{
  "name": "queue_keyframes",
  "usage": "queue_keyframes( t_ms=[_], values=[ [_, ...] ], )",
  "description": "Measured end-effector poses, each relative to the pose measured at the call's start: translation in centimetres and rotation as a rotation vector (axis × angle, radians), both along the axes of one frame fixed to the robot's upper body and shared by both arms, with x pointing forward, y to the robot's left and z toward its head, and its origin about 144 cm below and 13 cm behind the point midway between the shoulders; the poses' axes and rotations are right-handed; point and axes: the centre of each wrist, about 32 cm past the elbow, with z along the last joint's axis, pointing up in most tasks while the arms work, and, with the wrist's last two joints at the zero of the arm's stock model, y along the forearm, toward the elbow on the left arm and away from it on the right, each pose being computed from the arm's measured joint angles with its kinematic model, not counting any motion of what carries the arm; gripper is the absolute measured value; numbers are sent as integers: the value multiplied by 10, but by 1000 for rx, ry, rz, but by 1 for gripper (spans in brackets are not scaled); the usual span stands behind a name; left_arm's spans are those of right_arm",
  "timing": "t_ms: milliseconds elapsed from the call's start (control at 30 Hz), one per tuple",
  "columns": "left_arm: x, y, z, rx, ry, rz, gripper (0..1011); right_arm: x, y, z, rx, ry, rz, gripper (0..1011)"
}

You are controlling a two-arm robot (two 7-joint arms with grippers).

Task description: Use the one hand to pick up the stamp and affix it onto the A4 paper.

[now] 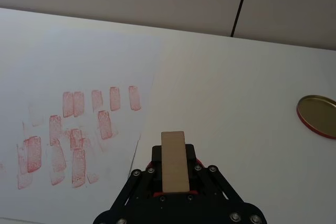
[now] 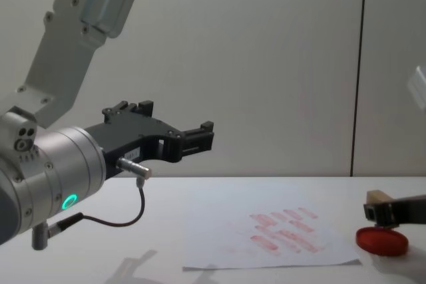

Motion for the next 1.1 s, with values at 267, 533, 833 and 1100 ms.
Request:
queue_keyframes(
  t_ms=[267,533,833,1100],
  values=[
    [0,0,0,0,0,0,993,2,-2,-8,-6,12,-9,245],
    [0,0,0,0,0,0,993,4,-2,-11,-11,5,-10,486],
    [0,0,0,0,0,0,993,0,-2,-7,-19,-50,-8,763],
    [0,0,0,0,0,0,993,-13,-3,2,-34,-146,-12,991]
  ],
)
